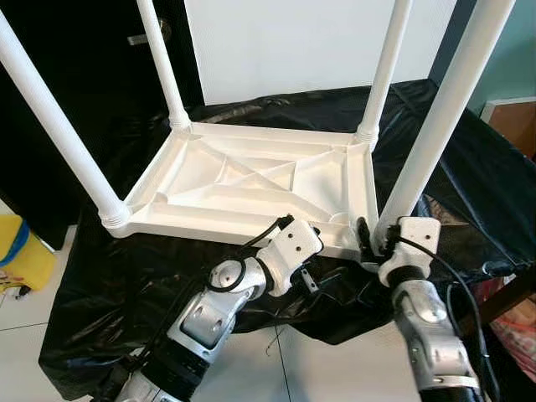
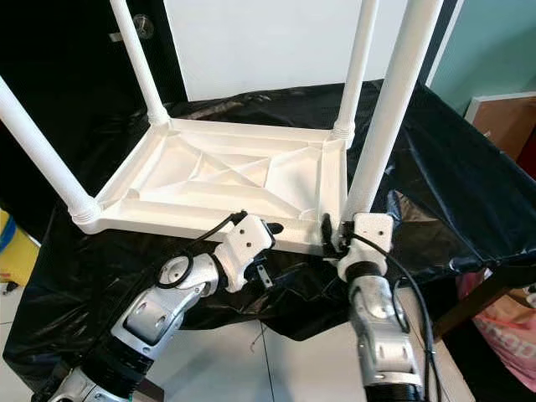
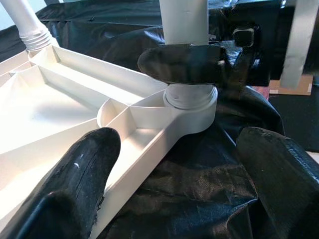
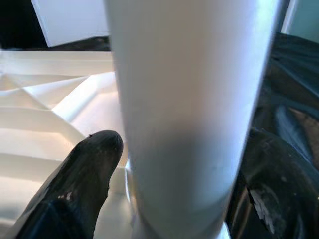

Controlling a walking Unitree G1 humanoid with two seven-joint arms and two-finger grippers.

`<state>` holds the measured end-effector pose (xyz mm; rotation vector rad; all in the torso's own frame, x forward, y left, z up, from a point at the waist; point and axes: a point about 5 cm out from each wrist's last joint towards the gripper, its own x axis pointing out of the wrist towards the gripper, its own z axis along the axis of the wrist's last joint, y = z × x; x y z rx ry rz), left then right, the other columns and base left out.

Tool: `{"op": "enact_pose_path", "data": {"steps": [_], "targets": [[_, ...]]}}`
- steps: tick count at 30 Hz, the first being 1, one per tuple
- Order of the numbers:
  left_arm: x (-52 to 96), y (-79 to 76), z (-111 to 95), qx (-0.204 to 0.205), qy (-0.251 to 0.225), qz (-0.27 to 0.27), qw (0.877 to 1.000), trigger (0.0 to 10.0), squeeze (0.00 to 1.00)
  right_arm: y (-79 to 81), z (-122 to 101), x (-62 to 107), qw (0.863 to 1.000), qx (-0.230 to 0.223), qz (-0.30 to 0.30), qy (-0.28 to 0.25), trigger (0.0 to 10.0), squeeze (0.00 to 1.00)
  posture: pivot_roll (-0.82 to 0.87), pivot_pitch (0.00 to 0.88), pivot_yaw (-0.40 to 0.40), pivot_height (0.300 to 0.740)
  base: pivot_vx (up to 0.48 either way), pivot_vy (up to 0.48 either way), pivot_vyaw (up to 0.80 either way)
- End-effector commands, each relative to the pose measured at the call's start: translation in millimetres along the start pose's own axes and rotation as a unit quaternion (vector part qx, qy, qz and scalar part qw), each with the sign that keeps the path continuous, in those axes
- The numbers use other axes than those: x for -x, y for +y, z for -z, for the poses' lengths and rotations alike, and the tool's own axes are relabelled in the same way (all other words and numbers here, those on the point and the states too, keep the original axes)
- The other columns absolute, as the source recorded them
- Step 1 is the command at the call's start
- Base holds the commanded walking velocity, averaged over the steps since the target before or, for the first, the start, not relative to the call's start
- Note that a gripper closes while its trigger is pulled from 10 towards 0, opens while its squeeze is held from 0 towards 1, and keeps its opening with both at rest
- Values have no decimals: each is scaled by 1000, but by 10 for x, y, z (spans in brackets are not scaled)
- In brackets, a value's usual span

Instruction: Building children table

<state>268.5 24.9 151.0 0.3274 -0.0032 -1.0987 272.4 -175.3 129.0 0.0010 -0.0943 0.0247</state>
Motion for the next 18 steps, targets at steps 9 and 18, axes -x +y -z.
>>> {"op": "enact_pose_path", "data": {"steps": [9, 18], "targets": [[-5, 3, -36, -16, 7, -1, 1000, 10000, 0, -219, 21, 33, 991, 24, -127, 18, 10000, 0, -176, 54, -49, 740, 0, 0, 0], [8, -25, 10, -11, 14, -3, 1000, 10000, 0, -189, 66, 71, 987, 25, -156, 28, 0, 0, -149, 28, -54, 740, 0, 0, 0]]}}
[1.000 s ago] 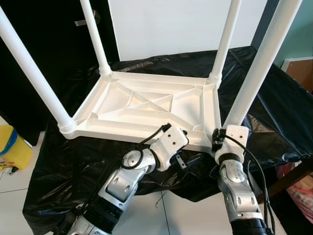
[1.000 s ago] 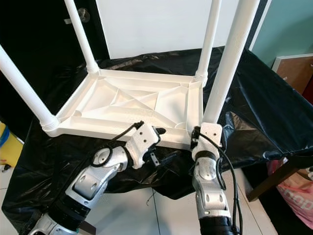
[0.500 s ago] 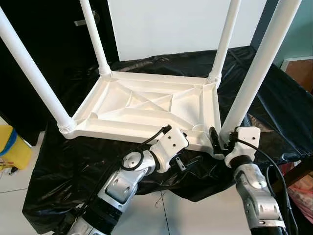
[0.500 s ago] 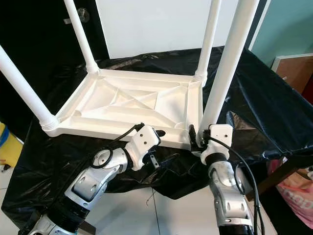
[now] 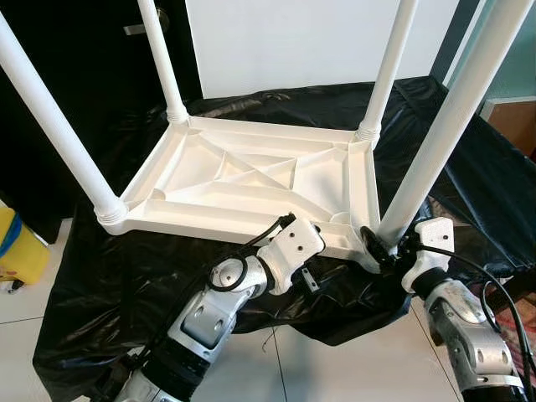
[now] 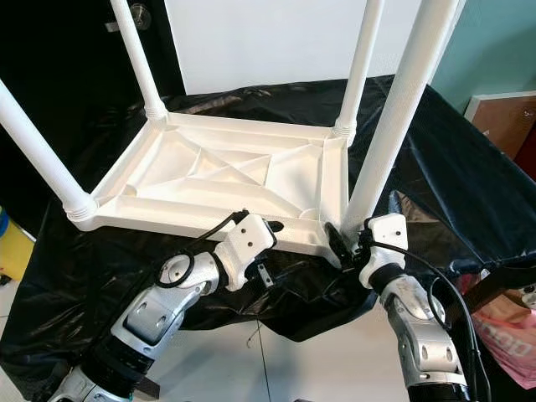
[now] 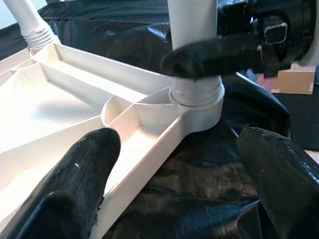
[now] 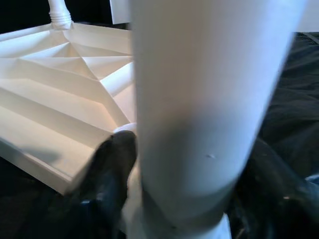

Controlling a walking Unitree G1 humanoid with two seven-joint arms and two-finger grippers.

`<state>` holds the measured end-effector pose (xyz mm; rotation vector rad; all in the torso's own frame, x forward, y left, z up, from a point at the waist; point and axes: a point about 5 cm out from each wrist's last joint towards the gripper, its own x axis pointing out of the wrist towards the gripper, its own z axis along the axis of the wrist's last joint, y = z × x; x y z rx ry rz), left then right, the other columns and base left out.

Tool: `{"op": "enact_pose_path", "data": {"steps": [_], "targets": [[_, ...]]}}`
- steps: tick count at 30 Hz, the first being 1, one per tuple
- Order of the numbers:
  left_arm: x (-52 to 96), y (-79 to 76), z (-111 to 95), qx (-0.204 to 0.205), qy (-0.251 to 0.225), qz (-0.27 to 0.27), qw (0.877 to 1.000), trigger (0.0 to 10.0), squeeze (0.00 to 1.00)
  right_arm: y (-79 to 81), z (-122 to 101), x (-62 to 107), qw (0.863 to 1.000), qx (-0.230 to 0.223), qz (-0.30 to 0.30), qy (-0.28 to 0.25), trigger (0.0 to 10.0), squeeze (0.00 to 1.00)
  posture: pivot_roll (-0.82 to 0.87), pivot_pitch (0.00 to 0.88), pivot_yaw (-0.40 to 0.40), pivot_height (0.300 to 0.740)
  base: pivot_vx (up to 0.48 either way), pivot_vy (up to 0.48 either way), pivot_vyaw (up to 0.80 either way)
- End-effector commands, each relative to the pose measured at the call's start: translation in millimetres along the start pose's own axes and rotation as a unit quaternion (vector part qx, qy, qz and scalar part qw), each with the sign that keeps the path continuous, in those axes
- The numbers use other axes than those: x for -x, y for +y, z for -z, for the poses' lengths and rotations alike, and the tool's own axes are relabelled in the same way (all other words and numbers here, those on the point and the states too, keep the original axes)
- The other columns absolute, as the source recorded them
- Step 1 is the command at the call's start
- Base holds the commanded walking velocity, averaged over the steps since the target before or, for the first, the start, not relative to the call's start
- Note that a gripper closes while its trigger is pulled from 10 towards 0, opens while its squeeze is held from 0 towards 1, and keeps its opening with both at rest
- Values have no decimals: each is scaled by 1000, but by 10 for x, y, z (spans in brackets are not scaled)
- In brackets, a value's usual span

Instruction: Building children table

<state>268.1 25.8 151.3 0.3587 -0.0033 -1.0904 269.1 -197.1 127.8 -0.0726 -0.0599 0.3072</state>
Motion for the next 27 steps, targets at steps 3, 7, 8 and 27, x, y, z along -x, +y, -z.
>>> {"op": "enact_pose_path", "data": {"steps": [3, 7, 8, 27], "targets": [[25, 12, 5, -3, 9, -3, 1000, 10000, 0, 77, 76, -13, 1000, -16, -13, 5, 0, 0, -139, 36, -48, 740, 0, 0, 0], [29, 10, 0, -4, 9, -2, 1000, 10000, 0, 124, 89, -27, 1000, -22, 2, 5, 0, 0, -136, 48, -43, 740, 0, 0, 0], [29, 9, -1, -4, 10, -2, 1000, 10000, 0, 143, 93, -33, 1000, -23, 8, 6, 0, 0, -135, 46, -42, 740, 0, 0, 0], [-1, 62, -2, -10, 10, -7, 1000, 10000, 0, 385, 106, -120, 973, -43, 226, 22, 10000, 0, -168, 101, -26, 740, 0, 0, 0]]}}
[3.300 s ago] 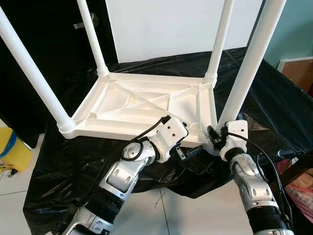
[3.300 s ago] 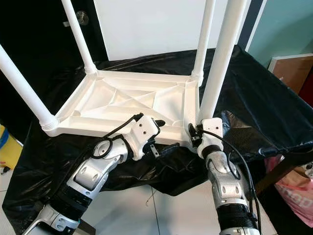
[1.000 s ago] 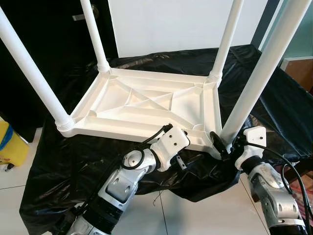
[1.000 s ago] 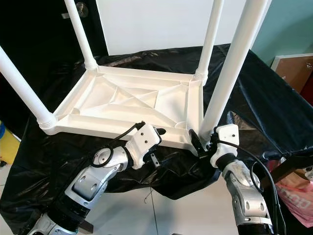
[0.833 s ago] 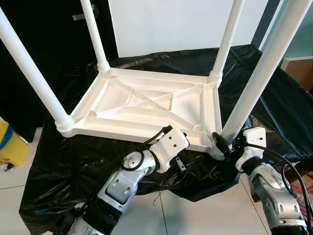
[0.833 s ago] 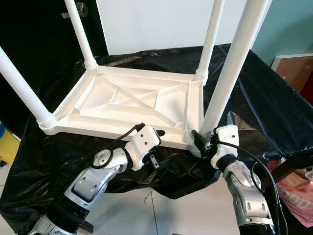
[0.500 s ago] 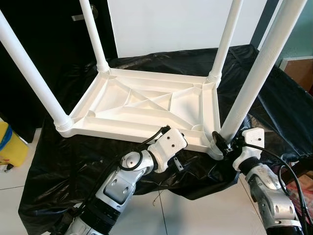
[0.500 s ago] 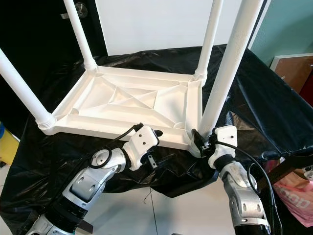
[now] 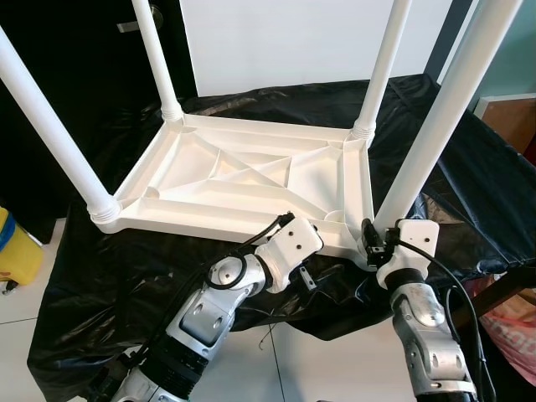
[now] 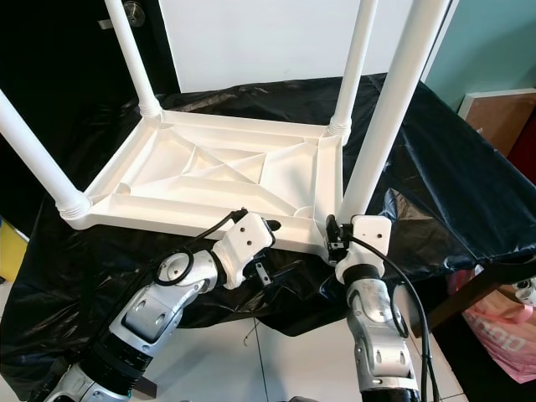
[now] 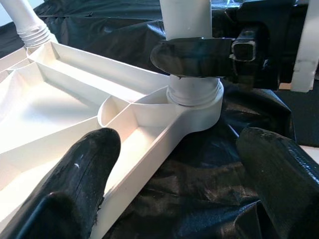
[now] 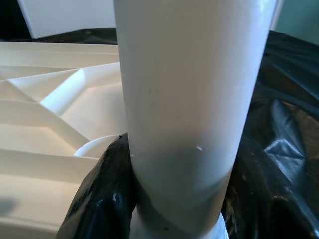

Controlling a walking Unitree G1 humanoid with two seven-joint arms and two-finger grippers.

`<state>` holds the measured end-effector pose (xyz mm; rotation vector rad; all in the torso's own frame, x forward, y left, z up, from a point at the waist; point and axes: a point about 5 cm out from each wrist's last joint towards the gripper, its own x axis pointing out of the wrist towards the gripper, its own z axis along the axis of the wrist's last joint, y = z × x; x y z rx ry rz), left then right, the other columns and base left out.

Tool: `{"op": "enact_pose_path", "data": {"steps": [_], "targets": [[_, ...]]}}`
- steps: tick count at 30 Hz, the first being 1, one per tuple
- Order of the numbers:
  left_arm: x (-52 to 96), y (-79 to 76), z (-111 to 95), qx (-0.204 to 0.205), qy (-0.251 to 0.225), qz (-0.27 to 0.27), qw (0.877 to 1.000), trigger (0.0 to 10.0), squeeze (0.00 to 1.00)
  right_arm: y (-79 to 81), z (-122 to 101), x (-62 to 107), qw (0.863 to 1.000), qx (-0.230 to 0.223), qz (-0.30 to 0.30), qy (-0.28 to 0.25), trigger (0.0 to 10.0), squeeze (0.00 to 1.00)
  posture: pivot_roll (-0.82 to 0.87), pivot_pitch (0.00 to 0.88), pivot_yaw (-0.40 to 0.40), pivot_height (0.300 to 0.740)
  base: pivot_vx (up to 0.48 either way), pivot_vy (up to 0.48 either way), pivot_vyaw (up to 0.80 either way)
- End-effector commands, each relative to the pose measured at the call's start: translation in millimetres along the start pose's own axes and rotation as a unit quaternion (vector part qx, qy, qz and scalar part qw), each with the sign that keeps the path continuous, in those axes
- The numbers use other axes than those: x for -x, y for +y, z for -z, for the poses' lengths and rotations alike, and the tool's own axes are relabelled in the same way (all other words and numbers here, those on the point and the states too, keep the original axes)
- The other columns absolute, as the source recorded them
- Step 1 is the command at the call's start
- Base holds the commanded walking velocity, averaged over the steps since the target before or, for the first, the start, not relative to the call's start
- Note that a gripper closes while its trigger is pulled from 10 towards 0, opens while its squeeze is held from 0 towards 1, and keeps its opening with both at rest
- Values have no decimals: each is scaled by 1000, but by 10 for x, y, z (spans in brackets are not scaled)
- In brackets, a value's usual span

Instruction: Building children table

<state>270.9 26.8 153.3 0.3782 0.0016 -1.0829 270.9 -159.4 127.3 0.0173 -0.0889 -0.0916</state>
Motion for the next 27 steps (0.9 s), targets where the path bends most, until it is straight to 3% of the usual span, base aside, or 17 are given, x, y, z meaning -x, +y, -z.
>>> {"op": "enact_pose_path", "data": {"steps": [1, 5, 12, 13, 23, 26, 27], "targets": [[-1, 37, 4, -5, 2, -5, 1000, 10000, 0, 14, 123, 22, 998, -5, 59, 34, 10000, 0, -169, 103, -24, 740, 0, 0, 0], [-8, 60, -4, -10, 2, -6, 1000, 10000, 0, 64, 110, 15, 995, -12, 91, 32, 10000, 0, -167, 103, -20, 740, 0, 0, 0], [-15, 76, -10, -12, 1, -6, 1000, 10000, 0, 79, 71, 24, 996, -1, 92, 18, 10000, 0, -174, 102, -13, 740, 0, 0, 0], [-22, 83, -15, -12, -1, -6, 1000, 10000, 0, 72, 54, 19, 997, -6, 80, 14, 10000, 1000, -179, 102, -11, 740, 0, 0, 0], [-35, 68, -23, -13, -6, -5, 1000, 10000, 0, -39, -78, 24, 998, -11, 56, -24, 10000, 1000, -190, 107, -11, 740, 0, 0, 0], [-41, 45, -30, -10, -10, -4, 1000, 10000, 0, -106, -75, 142, 999, 3, 34, -22, 10000, 1000, -193, 111, -8, 740, 0, 0, 0], [-38, 51, -28, -10, -10, -5, 1000, 10000, 0, -116, -70, 184, 999, 9, 25, -22, 10000, 867, -193, 111, -8, 740, 0, 0, 0]]}}
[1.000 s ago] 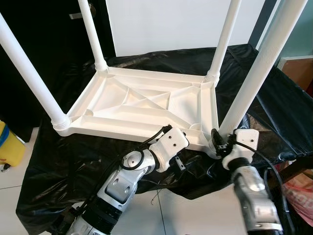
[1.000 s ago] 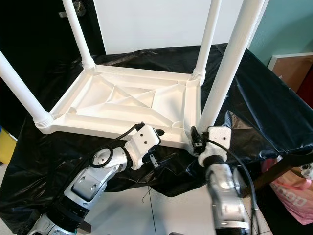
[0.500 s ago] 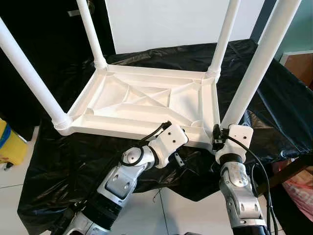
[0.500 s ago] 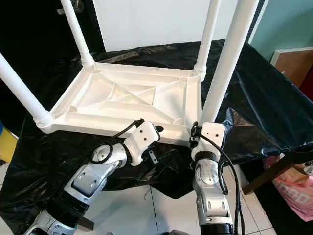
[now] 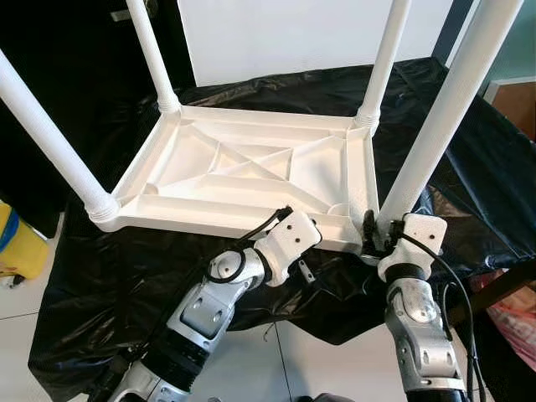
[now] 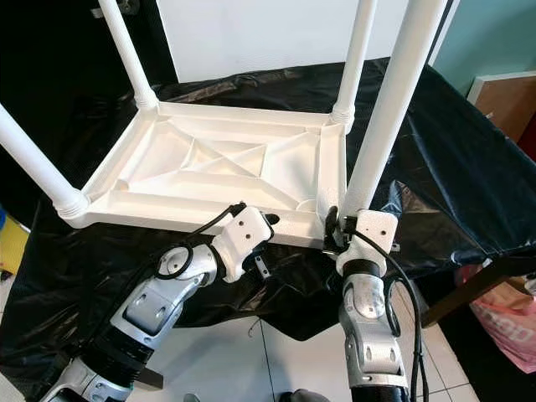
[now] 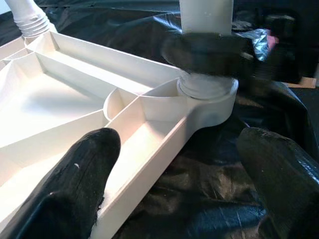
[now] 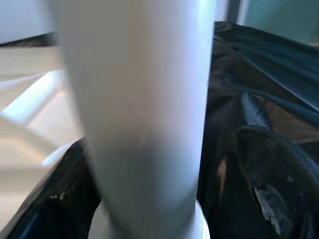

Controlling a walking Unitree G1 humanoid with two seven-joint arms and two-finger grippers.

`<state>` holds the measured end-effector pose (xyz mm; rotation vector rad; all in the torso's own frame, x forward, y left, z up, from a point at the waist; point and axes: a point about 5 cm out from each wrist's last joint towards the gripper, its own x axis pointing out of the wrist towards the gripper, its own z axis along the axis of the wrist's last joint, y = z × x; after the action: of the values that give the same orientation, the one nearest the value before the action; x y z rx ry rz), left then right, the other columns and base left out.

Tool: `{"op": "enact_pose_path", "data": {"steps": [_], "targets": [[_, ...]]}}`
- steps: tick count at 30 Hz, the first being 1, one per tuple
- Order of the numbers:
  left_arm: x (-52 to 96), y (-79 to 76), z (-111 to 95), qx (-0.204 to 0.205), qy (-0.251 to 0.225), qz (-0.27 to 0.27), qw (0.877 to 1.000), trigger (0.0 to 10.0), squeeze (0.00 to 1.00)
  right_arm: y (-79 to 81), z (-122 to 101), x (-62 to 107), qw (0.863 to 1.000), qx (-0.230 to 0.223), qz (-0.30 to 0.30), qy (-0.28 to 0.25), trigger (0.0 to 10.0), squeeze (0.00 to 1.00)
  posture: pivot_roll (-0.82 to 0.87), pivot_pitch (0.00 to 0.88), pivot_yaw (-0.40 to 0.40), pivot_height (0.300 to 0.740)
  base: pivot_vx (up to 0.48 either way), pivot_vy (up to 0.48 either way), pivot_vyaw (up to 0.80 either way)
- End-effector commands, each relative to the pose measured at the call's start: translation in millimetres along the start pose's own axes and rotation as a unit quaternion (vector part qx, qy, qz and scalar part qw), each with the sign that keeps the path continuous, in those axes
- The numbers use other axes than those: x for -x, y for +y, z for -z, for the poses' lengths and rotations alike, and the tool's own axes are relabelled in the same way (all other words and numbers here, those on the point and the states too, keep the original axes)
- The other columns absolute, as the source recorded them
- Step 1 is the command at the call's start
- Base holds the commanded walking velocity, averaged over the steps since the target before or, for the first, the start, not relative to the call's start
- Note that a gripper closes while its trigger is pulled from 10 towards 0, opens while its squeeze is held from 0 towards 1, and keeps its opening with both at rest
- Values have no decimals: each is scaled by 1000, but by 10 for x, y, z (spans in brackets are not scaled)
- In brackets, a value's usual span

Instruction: Building children table

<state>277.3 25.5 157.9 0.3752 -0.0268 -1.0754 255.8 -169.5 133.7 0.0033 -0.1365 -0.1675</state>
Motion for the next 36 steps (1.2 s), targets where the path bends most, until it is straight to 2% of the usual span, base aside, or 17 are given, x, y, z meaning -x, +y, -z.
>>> {"op": "enact_pose_path", "data": {"steps": [1, 2, 3, 4, 9, 11, 12, 13, 15, 18, 20, 23, 31, 36], "targets": [[-5, -12, 7, -4, 1, 1, 1000, 10000, 0, -6, 6, 50, 1000, 1, -12, 2, 10000, 867, -193, 111, -8, 740, 0, 0, 0], [3, -2, 12, -4, 2, 0, 1000, 10000, 0, -15, 13, 86, 1000, 4, -20, 4, 10000, 0, -197, 113, -5, 740, 0, 0, 0], [3, -2, 12, -4, 2, 0, 1000, 10000, 0, -15, 13, 86, 1000, 4, -20, 4, 10000, 0, -197, 113, -5, 740, 0, 0, 0], [35, 42, 38, -5, 7, -4, 1000, 10000, 0, -31, 40, 211, 998, 15, -56, 10, 10000, 0, -202, 112, -2, 740, 0, 0, 0], [91, 144, 66, -11, 15, -15, 1000, 10000, 0, -47, 70, 328, 995, 27, -93, 19, 10000, 0, -206, 114, 1, 740, 0, 0, 0], [148, 251, 95, -18, 24, -29, 999, 10000, 0, -50, 99, 380, 993, 31, -113, 28, 10000, 0, -204, 107, -3, 740, 0, 0, 0], [148, 251, 95, -18, 24, -29, 999, 10000, 0, -50, 99, 380, 993, 31, -113, 28, 10000, 0, -204, 107, -3, 740, 0, 0, 0], [204, 358, 113, -26, 31, -47, 998, 10000, 0, -20, 119, 401, 989, 27, -144, 35, 10000, 0, -204, 108, -3, 740, 0, 0, 0], [222, 396, 117, -27, 33, -55, 998, 10000, 0, 2, 125, 403, 986, 26, -158, 37, 10000, 0, -204, 108, -2, 740, 0, 0, 0], [301, 565, 168, -37, 55, -99, 993, 10000, 0, 173, 129, 404, 972, 4, -230, 44, 10000, 0, -195, 96, -1, 740, 0, 0, 0], [332, 616, 186, -39, 61, -114, 991, 10000, 0, 220, 132, 405, 967, -2, -249, 46, 10000, 0, -192, 92, -3, 740, 0, 0, 0], [358, 652, 201, -41, 67, -123, 989, 10000, 0, 250, 139, 402, 964, -4, -260, 48, 10000, 0, -189, 87, -4, 740, 0, 0, 0], [583, 804, 280, -49, 88, -176, 979, 10000, 0, 534, 131, 237, 961, -33, -272, 35, 10000, 0, -148, 87, -13, 740, 0, 0, 0], [611, 833, 283, -51, 90, -181, 978, 10000, 0, 582, 123, 200, 959, -39, -279, 33, 10000, 0, -145, 86, -10, 740, 0, 0, 0]]}}
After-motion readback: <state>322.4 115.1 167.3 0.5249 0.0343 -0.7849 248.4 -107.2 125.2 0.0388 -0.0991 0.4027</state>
